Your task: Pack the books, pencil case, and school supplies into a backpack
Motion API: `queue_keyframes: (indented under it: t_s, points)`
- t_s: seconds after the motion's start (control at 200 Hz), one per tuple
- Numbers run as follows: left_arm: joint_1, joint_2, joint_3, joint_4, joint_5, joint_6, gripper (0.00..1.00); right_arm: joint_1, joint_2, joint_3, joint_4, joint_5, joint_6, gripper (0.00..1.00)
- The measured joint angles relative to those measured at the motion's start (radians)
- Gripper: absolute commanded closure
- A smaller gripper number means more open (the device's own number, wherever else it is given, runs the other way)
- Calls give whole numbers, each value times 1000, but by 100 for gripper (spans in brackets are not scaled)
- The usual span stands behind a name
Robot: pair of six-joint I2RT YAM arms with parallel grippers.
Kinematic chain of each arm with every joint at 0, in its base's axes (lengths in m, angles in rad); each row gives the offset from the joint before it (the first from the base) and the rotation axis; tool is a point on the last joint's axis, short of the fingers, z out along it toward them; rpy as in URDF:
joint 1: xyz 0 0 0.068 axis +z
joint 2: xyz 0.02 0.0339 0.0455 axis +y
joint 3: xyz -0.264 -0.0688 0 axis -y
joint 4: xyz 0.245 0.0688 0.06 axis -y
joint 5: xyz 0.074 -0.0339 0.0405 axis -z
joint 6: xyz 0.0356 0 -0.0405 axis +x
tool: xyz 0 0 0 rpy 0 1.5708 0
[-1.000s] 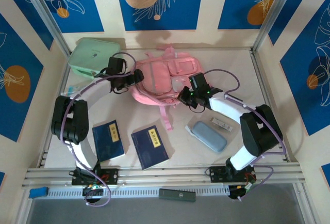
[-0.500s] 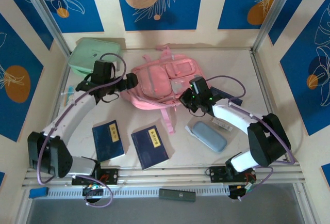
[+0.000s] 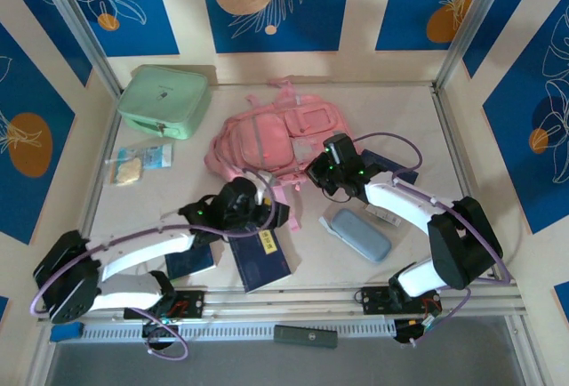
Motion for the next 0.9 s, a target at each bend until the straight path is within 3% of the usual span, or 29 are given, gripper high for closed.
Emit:
queue_keyframes:
  t_s: [0.235,0.51,0.74,0.9]
  points:
    - [-70,236,23,197,-118,134,40,0,0,0,5,-3,8,100]
    - [-81,398,92,341,-309,161,46,8,0,0,6,-2,11,100]
    - [-80,484,174,345,-425,151,65,4,-1,-2,21,19,18,100]
    - [-77,505,186,348,-455,156,86,0,-4,-14,34,19,19,100]
